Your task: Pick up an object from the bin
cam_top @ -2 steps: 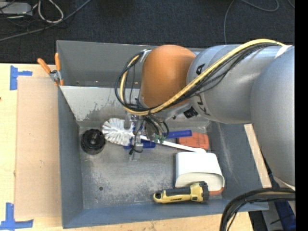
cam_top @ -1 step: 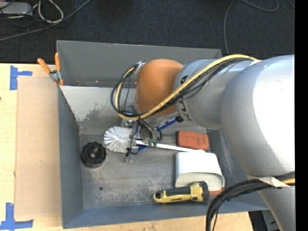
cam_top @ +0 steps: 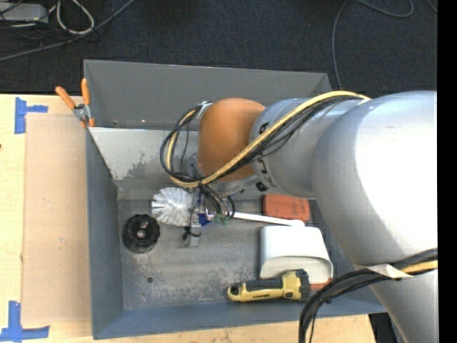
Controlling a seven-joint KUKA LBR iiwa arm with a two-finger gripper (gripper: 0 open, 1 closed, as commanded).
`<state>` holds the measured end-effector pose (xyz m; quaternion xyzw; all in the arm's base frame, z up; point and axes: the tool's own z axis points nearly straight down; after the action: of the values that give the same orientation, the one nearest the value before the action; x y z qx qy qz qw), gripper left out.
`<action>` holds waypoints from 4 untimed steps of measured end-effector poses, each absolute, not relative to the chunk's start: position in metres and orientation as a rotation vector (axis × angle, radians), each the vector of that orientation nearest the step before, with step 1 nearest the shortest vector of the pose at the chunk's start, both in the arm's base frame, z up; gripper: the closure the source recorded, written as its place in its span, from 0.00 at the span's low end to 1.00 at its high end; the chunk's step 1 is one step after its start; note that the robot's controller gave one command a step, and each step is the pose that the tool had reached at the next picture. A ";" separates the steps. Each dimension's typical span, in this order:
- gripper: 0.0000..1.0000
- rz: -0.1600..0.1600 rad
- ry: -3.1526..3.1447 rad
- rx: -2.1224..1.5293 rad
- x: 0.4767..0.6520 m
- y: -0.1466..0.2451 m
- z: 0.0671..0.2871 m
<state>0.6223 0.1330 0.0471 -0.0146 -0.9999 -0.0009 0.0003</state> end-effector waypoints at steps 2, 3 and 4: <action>0.00 0.000 -3.143 0.063 0.585 0.149 0.069; 1.00 -0.004 -3.138 -0.025 0.591 0.152 0.070; 1.00 -0.004 -3.138 -0.025 0.591 0.152 0.070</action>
Offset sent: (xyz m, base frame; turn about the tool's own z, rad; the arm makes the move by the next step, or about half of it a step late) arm -0.0367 0.0152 0.0229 -0.0685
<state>0.5908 0.1517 0.0701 -0.0081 -1.0000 -0.0012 0.0018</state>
